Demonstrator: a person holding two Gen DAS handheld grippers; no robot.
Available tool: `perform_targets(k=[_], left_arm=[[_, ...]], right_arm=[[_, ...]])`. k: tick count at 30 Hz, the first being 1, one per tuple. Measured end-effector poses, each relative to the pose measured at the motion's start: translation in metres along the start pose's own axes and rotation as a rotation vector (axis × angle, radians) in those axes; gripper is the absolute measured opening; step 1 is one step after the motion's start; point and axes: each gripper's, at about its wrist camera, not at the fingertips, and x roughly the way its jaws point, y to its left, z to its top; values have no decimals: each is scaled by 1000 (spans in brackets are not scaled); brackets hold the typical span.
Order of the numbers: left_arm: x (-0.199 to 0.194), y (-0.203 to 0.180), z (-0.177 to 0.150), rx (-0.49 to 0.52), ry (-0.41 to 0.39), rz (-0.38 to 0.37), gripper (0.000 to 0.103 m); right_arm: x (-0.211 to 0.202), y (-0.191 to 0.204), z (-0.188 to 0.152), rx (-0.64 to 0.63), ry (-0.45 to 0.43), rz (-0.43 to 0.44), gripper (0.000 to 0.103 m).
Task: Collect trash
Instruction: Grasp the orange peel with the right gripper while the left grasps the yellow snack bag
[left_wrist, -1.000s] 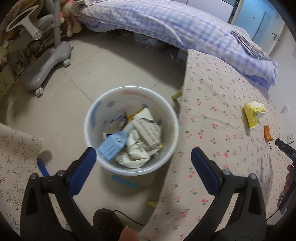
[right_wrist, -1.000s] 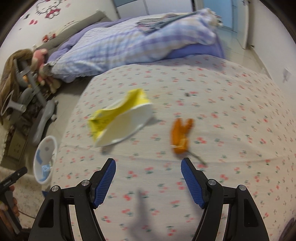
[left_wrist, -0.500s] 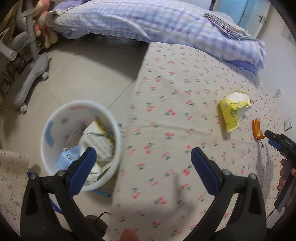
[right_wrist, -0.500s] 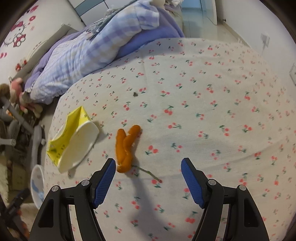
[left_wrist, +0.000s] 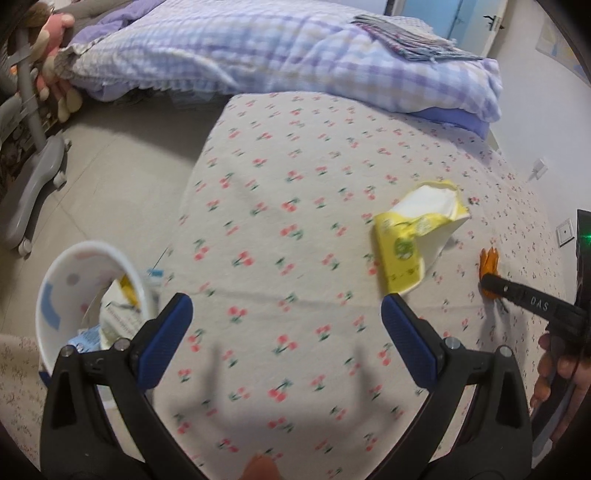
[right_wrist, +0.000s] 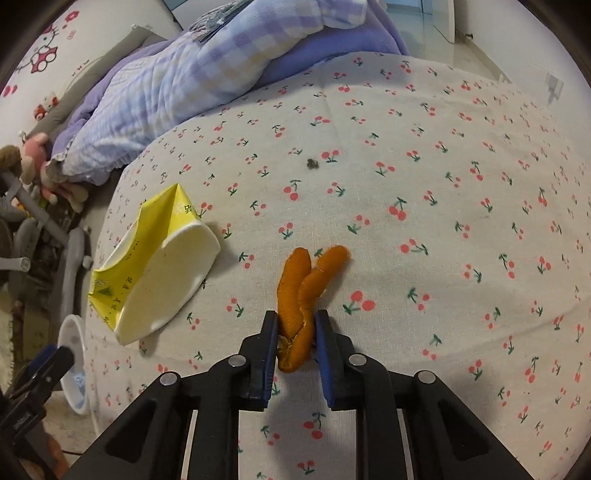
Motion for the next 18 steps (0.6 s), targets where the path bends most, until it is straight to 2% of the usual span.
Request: perform_targets(k=[5, 7, 12, 18], left_arm=[[5, -20, 4, -9, -42, -82, 101], [12, -30, 5, -13, -45, -126, 98], [28, -50, 6, 13, -41, -180, 78], [37, -54, 5, -9, -41, -224, 59]], right_arm=[[-18, -16, -5, 9, -16, -6, 18], [-28, -22, -8, 4, -30, -8, 18], [-45, -39, -17, 4, -45, -6, 18], [-55, -56, -24, 21, -46, -1, 18]])
